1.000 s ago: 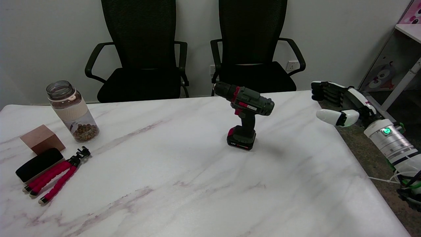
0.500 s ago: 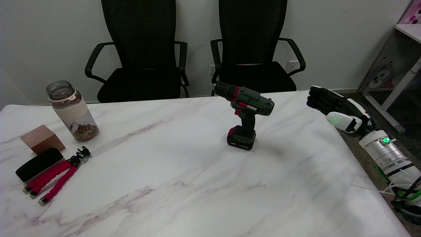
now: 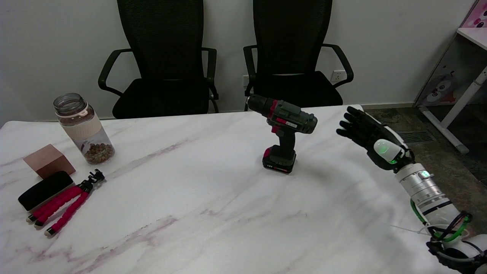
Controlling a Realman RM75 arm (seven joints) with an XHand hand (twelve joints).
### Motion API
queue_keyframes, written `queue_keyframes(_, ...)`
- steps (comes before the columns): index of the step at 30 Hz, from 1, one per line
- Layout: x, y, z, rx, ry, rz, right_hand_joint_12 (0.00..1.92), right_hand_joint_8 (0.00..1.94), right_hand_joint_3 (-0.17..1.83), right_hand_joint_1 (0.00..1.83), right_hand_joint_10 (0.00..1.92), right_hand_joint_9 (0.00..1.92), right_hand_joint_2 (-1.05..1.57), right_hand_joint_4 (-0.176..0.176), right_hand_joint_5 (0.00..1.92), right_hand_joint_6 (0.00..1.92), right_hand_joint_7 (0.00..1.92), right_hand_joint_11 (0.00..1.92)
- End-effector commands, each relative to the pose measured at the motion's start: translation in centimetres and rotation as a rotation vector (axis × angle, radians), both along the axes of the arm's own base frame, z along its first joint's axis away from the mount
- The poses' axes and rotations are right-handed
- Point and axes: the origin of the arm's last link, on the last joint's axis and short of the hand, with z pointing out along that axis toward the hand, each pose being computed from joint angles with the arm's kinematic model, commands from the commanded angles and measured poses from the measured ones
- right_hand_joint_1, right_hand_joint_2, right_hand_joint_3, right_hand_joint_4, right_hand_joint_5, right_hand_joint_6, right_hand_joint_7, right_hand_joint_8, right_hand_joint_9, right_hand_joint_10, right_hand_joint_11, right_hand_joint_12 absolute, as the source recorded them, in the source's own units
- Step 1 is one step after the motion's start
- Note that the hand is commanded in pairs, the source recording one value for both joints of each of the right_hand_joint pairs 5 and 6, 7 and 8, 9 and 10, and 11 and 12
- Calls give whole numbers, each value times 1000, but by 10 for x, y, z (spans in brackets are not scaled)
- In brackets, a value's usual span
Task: Pick up the power screwdriver.
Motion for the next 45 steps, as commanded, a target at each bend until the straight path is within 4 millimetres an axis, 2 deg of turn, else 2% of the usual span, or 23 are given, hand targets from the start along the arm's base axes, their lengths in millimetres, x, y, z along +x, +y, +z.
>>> queue_keyframes(1, -30, -31, -54, 80, -120, -16, 486, 222, 848, 855, 378, 378, -367, 49, 222, 222, 222, 486)
queue_keyframes(10, -38, -64, -86, 158, -165, -4, 497, 214, 819, 852, 388, 388, -381, 65, 214, 214, 214, 497)
queue_keyframes(18, -41, -84, -95, 158, -162, 0, 471, 193, 836, 886, 378, 378, -426, 92, 193, 193, 193, 471)
queue_keyframes(27, -42, -98, -107, 178, -177, -2, 430, 177, 835, 887, 358, 358, -456, 111, 177, 177, 177, 430)
queue_keyframes(45, -37, -108, -128, 241, -166, 8, 448, 171, 792, 888, 371, 371, -450, 120, 171, 171, 171, 448)
